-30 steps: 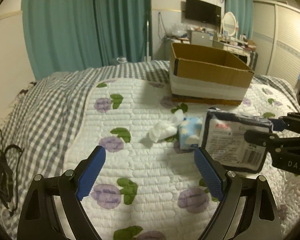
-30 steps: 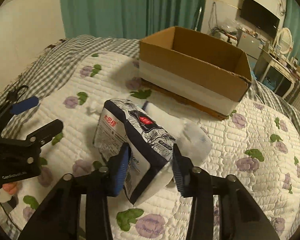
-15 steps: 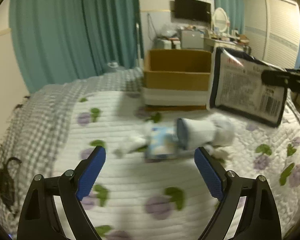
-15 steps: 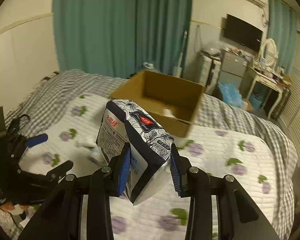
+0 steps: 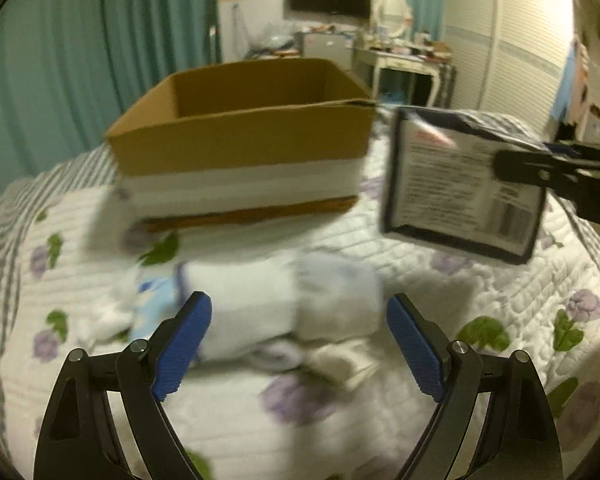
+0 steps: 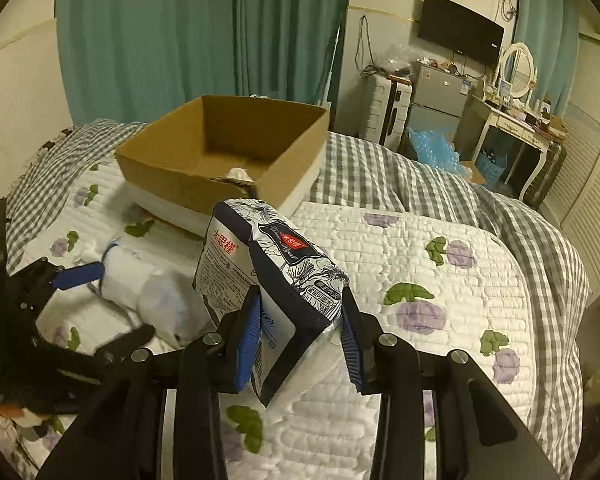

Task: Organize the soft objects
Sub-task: 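Grasp the black-and-white tissue pack with the right tool while the left tool grasps a white sock, then carry the tissue pack and sock into the cardboard box and release both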

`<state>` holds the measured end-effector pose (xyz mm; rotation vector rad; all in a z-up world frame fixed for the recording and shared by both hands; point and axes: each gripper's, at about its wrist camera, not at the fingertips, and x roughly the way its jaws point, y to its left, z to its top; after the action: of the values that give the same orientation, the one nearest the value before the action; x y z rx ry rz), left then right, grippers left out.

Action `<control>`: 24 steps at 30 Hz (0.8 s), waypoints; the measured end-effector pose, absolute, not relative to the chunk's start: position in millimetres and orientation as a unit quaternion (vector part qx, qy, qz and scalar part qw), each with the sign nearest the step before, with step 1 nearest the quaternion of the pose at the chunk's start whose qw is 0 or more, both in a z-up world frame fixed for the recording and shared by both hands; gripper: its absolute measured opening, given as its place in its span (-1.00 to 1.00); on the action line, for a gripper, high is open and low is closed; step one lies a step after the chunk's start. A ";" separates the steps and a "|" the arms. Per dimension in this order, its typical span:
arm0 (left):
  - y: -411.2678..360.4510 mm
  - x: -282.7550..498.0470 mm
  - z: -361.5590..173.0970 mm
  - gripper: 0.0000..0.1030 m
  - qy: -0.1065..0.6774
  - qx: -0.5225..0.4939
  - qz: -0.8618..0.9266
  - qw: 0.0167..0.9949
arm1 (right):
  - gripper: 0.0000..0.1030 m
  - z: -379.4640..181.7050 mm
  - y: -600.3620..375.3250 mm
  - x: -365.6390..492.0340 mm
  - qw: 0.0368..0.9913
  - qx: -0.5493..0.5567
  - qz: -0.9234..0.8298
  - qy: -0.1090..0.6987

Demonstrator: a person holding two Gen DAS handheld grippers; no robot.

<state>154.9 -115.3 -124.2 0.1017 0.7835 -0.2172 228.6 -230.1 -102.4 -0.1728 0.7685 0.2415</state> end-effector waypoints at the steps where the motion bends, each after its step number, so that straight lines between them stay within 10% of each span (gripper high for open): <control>1: -121.0 156.8 -126.6 0.74 0.380 0.056 -0.110 0.917 | -0.29 -104.0 -232.3 230.3 0.916 -0.083 0.117 0.375; 7: -136.0 178.7 -146.5 0.68 0.394 0.092 -0.085 0.911 | -0.29 -113.6 -245.1 237.6 0.914 -0.068 0.114 0.383; 13: -129.9 182.0 -153.2 -0.08 0.399 0.104 -0.092 0.906 | -0.29 -108.7 -244.3 234.5 0.916 -0.068 0.111 0.380; 24: -111.5 141.2 -102.6 -0.22 0.373 0.082 -0.110 0.917 | -0.29 -68.2 -235.3 196.5 0.931 -0.051 0.097 0.348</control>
<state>141.2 -111.5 -102.6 0.1691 0.7682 -0.2271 196.5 -235.3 -68.2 -0.1044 0.7127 0.1982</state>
